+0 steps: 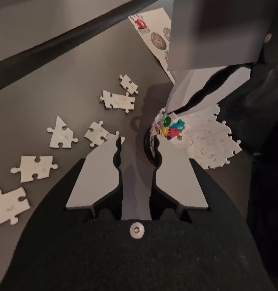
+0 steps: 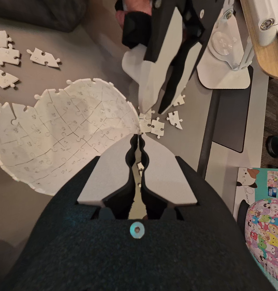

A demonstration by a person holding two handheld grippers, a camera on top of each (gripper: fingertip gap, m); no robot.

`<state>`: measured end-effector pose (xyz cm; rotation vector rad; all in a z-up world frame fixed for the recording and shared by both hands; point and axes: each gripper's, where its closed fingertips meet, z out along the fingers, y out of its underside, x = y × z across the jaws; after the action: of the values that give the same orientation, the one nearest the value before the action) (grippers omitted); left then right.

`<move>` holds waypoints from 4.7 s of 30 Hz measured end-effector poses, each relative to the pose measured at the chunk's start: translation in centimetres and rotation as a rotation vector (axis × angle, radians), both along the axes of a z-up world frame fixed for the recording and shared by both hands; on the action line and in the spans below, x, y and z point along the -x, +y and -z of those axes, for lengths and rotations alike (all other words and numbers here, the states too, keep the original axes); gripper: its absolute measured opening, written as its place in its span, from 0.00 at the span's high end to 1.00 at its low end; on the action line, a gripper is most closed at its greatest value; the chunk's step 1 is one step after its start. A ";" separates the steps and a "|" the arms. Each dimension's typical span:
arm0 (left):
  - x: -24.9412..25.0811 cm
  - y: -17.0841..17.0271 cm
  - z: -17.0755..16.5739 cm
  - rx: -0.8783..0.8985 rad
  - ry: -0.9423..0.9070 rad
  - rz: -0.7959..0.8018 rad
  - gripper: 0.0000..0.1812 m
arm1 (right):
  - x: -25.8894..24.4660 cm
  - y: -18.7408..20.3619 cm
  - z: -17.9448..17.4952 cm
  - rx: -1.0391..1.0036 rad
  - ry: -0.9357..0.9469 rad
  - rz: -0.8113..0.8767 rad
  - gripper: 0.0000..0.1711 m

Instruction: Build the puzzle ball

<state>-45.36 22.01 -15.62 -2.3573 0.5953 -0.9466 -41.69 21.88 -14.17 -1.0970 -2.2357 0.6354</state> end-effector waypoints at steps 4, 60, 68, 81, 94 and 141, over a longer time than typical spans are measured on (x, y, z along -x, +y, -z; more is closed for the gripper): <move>0.7 1.6 -0.3 -0.060 0.013 -0.036 0.80 | 0.0 0.1 0.0 -0.010 0.007 -0.004 0.99; -2.4 3.5 4.6 -0.042 0.064 0.098 0.82 | -0.6 1.1 0.4 0.678 -0.086 -0.179 0.89; -3.1 3.5 3.7 -0.153 0.002 0.139 0.82 | -0.3 1.0 1.3 0.745 -0.093 -0.185 0.91; -2.8 3.6 4.1 -0.149 0.010 0.109 0.82 | -0.7 0.8 0.7 0.735 -0.059 -0.193 1.00; -2.8 3.7 4.2 -0.139 0.012 0.110 0.83 | -0.1 0.6 1.3 0.919 -0.156 -0.231 0.86; -2.4 4.2 3.7 -0.173 0.007 0.050 0.83 | 0.6 0.2 0.5 0.709 0.078 -0.147 0.98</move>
<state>-42.96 26.17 -19.37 -2.2028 0.7132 -0.8720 -42.25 22.04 -14.70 -1.1911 -2.0743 1.5838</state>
